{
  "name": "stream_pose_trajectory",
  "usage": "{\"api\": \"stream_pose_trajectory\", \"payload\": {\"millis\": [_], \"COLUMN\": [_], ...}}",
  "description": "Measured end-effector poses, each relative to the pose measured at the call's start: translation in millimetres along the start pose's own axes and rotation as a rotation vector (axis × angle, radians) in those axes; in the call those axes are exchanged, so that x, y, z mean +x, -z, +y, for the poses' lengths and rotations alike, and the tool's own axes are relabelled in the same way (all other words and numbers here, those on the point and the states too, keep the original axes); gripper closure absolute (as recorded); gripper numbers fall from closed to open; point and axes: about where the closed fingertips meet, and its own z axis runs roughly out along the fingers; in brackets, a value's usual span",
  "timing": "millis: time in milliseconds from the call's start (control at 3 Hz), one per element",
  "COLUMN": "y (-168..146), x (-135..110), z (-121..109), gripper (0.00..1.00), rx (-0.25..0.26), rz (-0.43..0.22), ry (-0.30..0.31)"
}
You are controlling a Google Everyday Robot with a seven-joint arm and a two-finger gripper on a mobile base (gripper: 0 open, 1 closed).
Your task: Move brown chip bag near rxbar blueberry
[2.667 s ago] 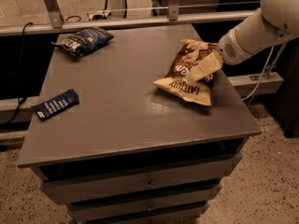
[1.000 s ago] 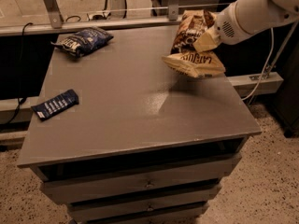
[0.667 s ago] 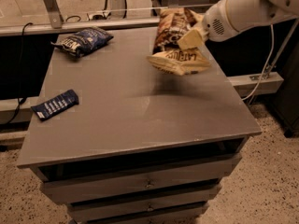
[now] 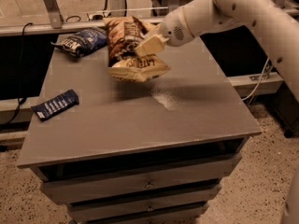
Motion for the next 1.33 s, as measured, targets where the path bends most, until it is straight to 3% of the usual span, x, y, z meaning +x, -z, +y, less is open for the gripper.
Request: {"api": "stream_pose_trajectory", "payload": {"millis": [333, 667, 1333], "y": [-33, -54, -79], "x": [-9, -13, -14], "z": [18, 35, 61], "gripper": [1.00, 0.82, 0.35], "rx": [-0.117, -0.179, -0.254], "rz": [-0.006, 0.018, 0.044], "ry": [0.025, 0.051, 0.058]}}
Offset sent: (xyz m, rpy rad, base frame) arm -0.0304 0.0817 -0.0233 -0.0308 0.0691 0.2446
